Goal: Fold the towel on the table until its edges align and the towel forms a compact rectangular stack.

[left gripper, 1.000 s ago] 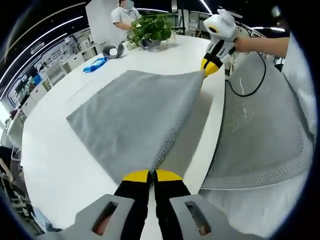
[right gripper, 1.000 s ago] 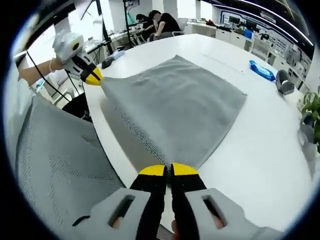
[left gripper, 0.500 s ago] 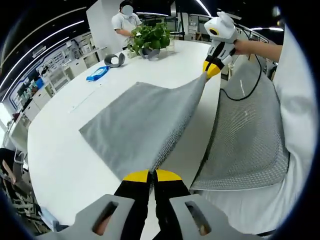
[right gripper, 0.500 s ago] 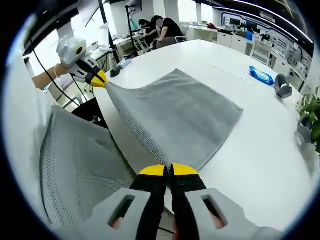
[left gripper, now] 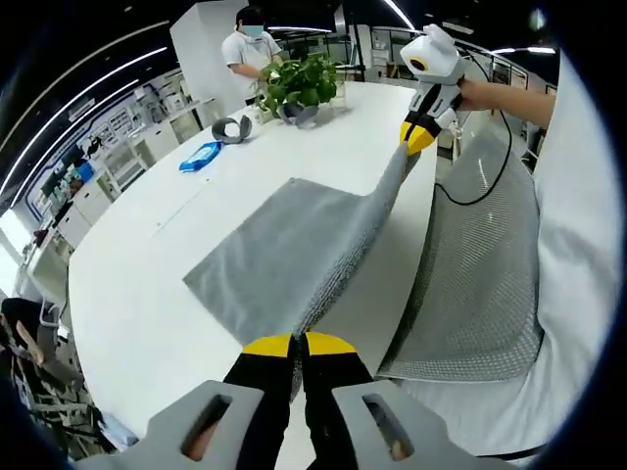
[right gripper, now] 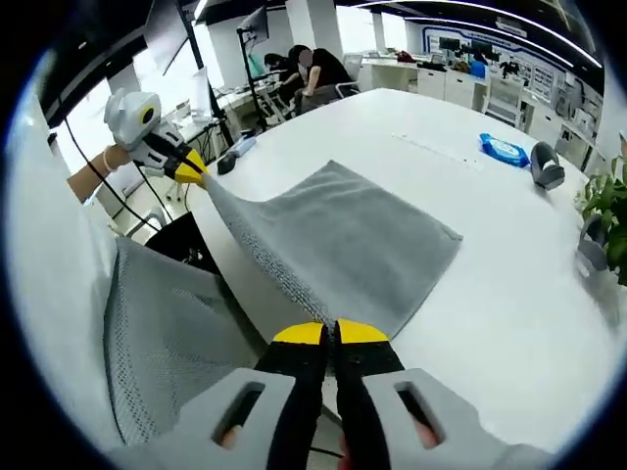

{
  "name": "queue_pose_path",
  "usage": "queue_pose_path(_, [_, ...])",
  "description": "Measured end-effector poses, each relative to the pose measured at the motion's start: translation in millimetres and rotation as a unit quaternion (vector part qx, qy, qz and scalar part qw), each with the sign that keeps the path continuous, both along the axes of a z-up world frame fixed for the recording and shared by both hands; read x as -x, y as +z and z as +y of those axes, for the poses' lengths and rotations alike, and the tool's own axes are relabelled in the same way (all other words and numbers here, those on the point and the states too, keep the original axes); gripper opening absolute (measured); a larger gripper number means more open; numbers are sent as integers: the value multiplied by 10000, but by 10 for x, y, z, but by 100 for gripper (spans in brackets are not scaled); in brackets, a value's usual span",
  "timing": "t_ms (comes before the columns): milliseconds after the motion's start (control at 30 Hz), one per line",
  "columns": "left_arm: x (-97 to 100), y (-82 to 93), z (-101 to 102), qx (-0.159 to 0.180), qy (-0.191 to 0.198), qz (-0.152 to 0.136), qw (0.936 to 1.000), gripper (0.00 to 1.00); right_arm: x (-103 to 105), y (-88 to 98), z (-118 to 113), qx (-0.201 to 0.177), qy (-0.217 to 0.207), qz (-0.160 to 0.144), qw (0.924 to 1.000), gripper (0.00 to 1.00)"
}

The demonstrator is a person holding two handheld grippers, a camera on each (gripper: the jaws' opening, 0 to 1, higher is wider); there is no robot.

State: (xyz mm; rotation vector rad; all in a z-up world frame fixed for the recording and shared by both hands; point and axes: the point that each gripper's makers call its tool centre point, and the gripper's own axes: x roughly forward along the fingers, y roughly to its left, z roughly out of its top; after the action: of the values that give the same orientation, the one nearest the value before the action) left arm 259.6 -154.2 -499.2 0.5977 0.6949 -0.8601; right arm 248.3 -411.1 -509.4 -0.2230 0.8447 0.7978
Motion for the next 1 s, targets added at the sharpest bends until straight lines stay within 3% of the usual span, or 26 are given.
queue_pose_path(33, [-100,71,-9,-35,-3,-186,9998,3,-72,49,-1,22,-8,-127,9999,0])
queue_pose_path(200, [-446,297,-43,-106,115,-542,9984,3,-508,307,-37,89,-313,-554,9979,0])
queue_pose_path(333, [-774,381,-55,-9,291,-836,9961,3,-750,366,-53,265,-372,-743,9962,0])
queue_pose_path(500, [-1097,272,-92,-177,435,-965,9942,3,-1043,255,-82,518,-547,-784,9941,0])
queue_pose_path(667, [-1392,143,-87,-723,452,-1292,9879,3,-1344,152,-101,713,-699,-941,9905,0])
queue_pose_path(767, [-1528,-25,-160,-788,499,-1315,9869,3,-1520,3,-149,848,-886,-964,9878,0])
queue_pose_path(833, [-1586,-113,-178,-765,521,-1269,9876,3,-1607,-111,-199,990,-965,-1014,9852,0])
queue_pose_path(1000, [-1732,-391,-242,-193,855,-890,9922,3,-1759,-353,-277,989,-1242,-1009,9821,0])
